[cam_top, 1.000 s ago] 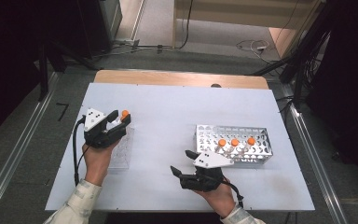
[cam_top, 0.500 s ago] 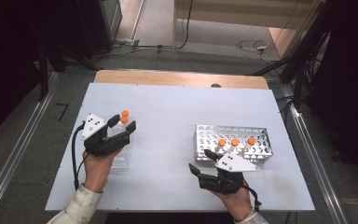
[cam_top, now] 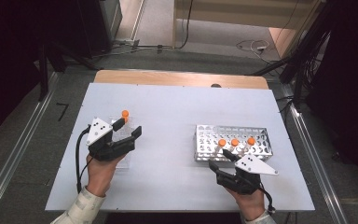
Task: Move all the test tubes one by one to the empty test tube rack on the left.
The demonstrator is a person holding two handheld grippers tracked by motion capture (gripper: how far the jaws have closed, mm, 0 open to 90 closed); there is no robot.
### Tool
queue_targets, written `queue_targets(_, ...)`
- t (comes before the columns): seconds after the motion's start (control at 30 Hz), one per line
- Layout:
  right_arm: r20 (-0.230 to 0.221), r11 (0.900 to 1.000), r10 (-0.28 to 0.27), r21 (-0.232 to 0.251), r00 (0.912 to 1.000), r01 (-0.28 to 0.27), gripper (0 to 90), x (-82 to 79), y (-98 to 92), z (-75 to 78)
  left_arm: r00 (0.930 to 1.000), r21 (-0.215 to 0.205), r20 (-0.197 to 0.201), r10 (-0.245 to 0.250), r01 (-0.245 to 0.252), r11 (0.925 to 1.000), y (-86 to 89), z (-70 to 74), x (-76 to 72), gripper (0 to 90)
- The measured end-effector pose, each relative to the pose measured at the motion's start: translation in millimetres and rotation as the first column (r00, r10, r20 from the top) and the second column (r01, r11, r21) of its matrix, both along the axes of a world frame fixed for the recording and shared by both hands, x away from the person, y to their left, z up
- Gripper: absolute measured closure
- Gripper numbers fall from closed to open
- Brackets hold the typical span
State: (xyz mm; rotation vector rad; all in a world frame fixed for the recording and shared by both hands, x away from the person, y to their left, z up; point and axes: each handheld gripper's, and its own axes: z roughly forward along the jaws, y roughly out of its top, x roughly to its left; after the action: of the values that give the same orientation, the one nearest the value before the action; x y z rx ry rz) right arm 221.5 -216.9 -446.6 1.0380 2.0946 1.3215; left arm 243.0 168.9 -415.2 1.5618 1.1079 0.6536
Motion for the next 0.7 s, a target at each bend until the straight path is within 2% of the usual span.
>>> queue_targets(0.17, -0.001, 1.0, -0.028, -0.013, 0.9996, 0.028, 40.0, 5.3, -1.9, -5.1, 0.9999, 0.016, -0.009, -0.008, 0.008, 0.9998, -4.4, -1.2, 0.3, 21.5)
queue_targets(0.27, -0.003, 0.999, -0.047, -0.014, 0.9989, 0.047, 46.0, 9.9, -3.2, -9.8, 0.9999, 0.024, -0.013, -0.01, 0.01, 0.9997, -6.5, -2.3, 0.3, 19.0)
queue_targets(0.37, -0.008, 0.997, -0.077, -0.013, 0.997, 0.077, 50.6, 14.8, -5.3, -13.3, 0.9999, 0.022, -0.01, -0.013, 0.014, 0.9997, -7.6, -2.8, -0.2, 18.9)
queue_targets(0.47, -0.015, 0.996, -0.092, 0.011, 0.9956, 0.093, 54.1, 17.6, -7.1, -13.9, 0.9998, 0.024, -0.012, -0.015, 0.016, 0.9996, -8.3, -3.5, 0.1, 19.0)
queue_targets(0.7, -0.014, 0.995, -0.095, 0.001, 0.9954, 0.095, 58.6, 24.2, -2.8, -16.7, 0.9997, 0.024, -0.014, -0.02, 0.02, 0.9995, -9.8, -4.0, -0.2, 19.0)
